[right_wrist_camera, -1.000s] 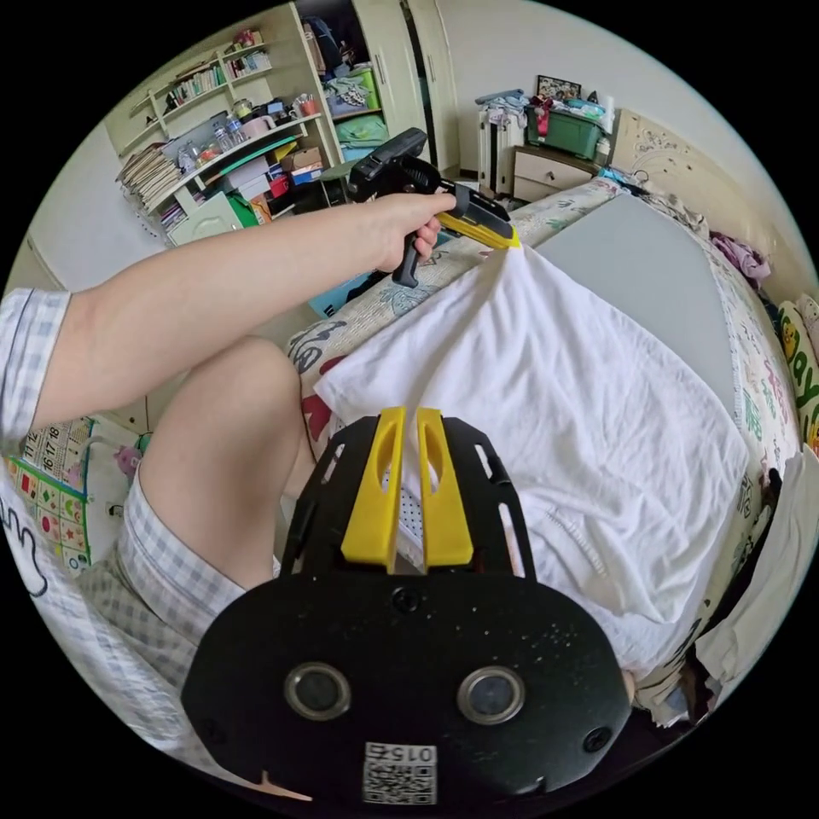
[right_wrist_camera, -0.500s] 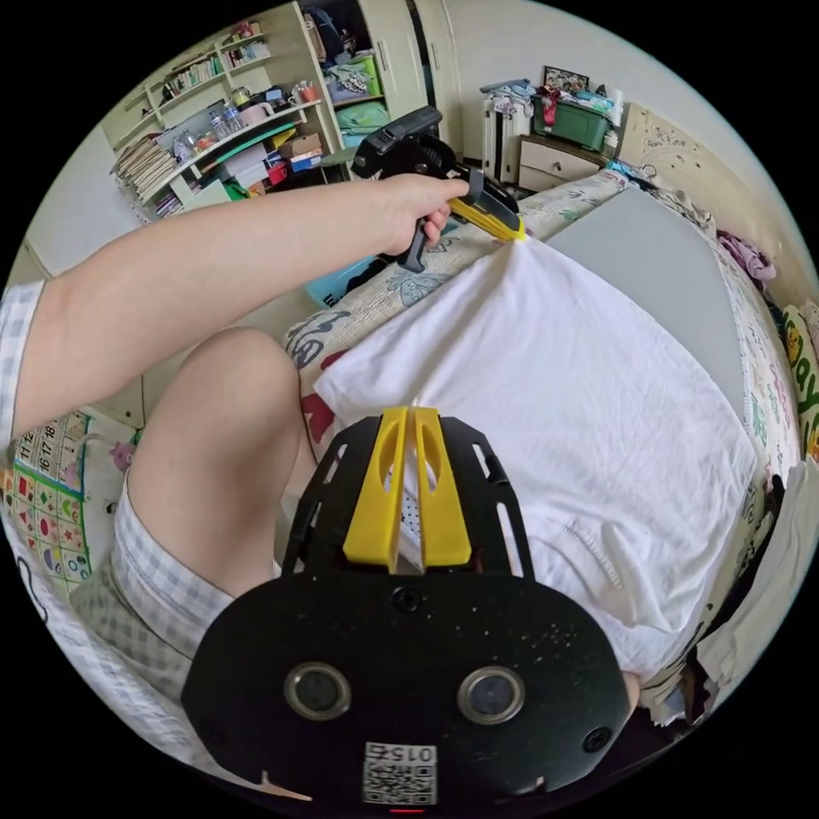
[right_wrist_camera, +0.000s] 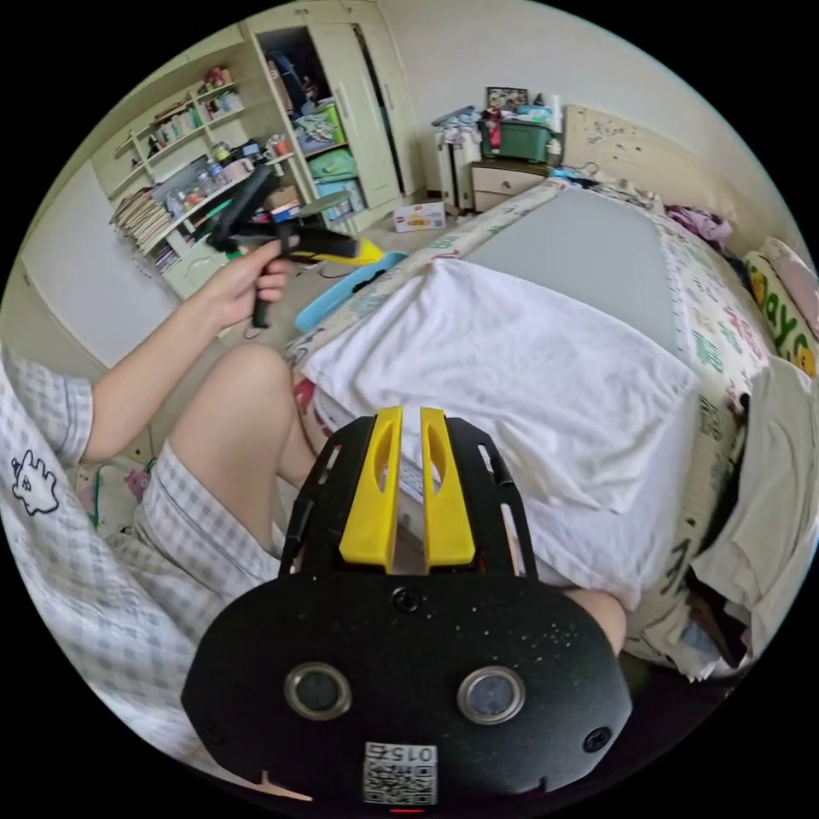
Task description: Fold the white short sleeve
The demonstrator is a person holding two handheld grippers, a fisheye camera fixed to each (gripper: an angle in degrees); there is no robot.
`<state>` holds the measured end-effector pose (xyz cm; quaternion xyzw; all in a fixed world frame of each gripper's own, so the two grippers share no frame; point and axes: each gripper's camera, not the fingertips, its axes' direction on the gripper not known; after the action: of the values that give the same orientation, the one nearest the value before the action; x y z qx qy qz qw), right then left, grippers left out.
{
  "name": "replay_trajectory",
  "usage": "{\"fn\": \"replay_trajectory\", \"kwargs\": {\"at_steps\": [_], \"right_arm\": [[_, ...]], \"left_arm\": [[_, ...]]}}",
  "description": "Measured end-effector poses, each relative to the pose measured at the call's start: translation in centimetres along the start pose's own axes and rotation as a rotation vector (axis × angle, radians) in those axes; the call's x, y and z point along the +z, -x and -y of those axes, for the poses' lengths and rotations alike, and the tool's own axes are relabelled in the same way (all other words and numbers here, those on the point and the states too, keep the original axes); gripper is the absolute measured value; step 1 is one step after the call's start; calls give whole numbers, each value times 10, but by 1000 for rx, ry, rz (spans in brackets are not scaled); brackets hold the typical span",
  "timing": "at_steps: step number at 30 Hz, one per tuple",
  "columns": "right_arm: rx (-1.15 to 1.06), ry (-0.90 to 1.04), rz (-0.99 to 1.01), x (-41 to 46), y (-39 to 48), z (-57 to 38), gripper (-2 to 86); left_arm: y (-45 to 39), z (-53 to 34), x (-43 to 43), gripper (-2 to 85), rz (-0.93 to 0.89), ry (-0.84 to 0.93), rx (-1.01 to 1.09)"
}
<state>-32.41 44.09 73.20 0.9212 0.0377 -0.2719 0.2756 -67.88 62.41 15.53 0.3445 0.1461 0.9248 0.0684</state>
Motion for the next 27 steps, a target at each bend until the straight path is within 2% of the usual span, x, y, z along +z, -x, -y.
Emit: {"fn": "replay_trajectory", "kwargs": {"at_steps": [2,6,9,13,21,23,27], "right_arm": [[47,16,-101,-14,-26,-12,56],[49,-23,-93,-29,-46,-19,62],[12,42,-151,-19,-49,-13,72],[-4,167,-208,0,-55,-5,105],[44,235,-236,-6,-71,12,63],[58,234,-230,-18,-76,13,51],[33,238,-219,-42,-81,8,37]], "left_arm": [[-41,-27,-4,74,-35,61,60],[-87,-53,6,75,-42,160,93],[-106,-62,15,78,-16,198,74],[-122,-53,18,87,32,214,34],[-159,-6,26,101,186,257,77],[-157,3,35,88,199,312,63],[-156,11,17,35,155,306,34]]}}
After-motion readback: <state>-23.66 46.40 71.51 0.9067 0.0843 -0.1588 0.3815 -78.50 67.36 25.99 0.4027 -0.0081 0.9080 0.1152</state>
